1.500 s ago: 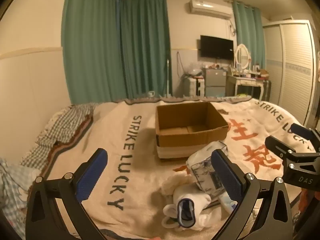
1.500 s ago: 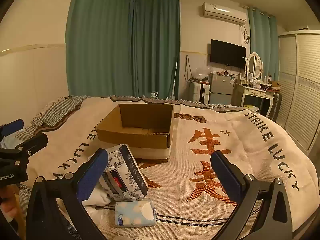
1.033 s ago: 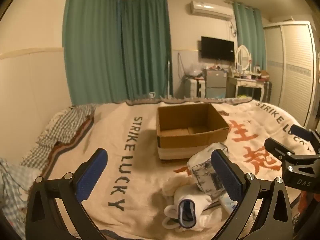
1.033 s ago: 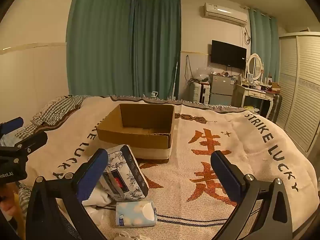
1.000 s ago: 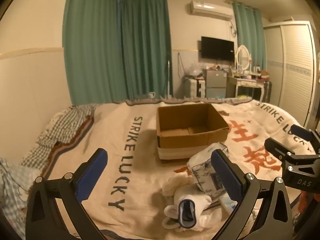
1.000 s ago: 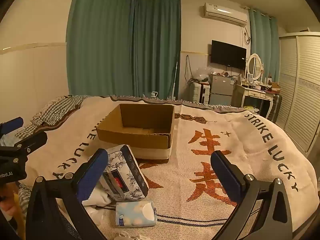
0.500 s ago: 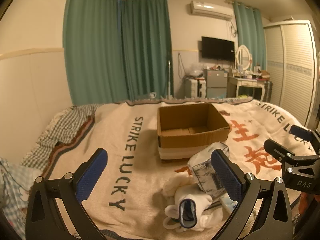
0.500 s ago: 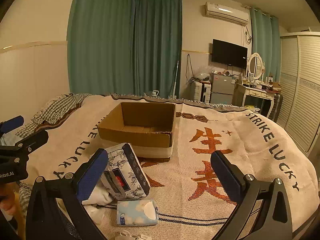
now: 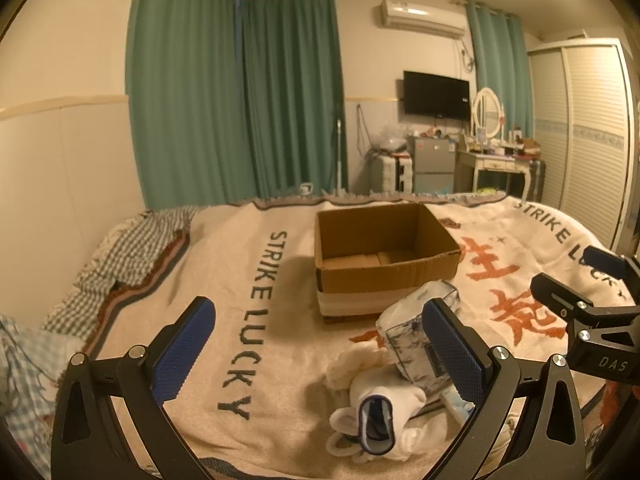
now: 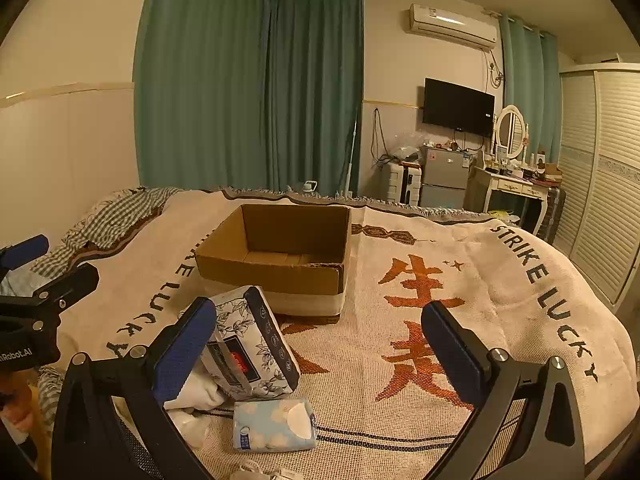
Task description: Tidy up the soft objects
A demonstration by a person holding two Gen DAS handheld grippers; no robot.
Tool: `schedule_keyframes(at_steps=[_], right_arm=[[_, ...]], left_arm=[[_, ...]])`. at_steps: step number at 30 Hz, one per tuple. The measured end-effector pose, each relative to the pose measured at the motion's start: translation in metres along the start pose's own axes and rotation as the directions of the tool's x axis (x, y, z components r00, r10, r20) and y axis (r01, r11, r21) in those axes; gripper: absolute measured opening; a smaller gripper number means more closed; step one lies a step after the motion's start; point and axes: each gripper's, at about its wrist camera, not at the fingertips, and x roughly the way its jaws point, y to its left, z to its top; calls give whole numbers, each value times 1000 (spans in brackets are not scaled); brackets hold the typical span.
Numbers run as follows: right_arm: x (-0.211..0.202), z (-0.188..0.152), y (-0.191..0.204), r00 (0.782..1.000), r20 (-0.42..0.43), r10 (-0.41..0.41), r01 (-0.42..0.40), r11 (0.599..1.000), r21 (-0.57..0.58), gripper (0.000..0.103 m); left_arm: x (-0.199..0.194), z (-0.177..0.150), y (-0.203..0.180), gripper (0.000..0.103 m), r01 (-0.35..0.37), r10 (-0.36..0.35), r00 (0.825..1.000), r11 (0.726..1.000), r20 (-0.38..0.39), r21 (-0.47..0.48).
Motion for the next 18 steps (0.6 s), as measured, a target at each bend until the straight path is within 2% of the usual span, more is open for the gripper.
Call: schedule_keyframes(at_steps=[18], right_arm=[[0, 0, 0, 1000, 1, -1, 1, 1000, 0, 103]], left_arm=[[2, -2, -1, 103, -4, 4, 1000, 1000, -2, 4]])
